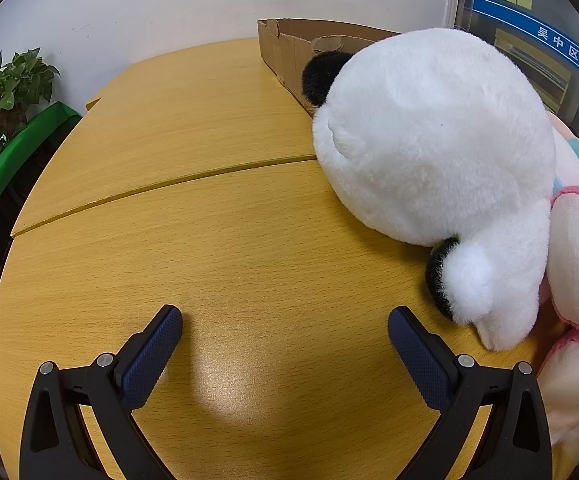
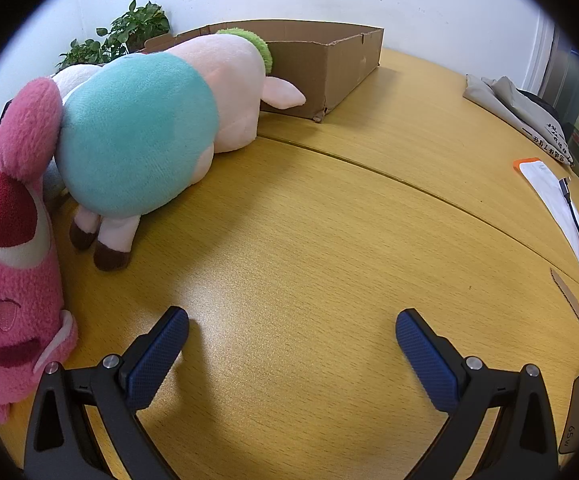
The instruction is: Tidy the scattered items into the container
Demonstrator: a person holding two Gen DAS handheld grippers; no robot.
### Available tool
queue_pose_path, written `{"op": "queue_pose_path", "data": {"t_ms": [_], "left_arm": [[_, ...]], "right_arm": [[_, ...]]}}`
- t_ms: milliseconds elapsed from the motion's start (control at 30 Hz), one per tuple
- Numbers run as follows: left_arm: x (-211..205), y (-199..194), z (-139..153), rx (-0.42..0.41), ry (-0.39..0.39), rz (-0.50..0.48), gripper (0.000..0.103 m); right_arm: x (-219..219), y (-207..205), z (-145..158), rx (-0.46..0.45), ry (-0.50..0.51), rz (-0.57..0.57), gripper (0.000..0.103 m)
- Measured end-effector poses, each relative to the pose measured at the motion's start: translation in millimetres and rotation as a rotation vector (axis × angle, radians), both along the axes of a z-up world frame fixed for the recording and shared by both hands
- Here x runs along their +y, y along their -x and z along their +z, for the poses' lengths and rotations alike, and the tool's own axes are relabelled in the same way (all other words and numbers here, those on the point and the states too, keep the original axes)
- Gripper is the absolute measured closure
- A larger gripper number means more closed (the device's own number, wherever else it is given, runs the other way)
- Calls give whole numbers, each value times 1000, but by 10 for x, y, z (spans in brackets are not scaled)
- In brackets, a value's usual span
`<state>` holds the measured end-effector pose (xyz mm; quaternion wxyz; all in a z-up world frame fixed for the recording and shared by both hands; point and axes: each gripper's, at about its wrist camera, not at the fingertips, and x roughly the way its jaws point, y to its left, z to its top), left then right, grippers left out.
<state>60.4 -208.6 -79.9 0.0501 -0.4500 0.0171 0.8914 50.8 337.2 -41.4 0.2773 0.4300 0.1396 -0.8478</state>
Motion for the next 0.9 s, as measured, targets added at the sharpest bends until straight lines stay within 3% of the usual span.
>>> {"op": "queue_pose_path", "data": {"t_ms": [900], "left_arm": [[4,-80,46,0,0,2,0]], "right_arm": [[0,-4,0,0,0,0,0]]}}
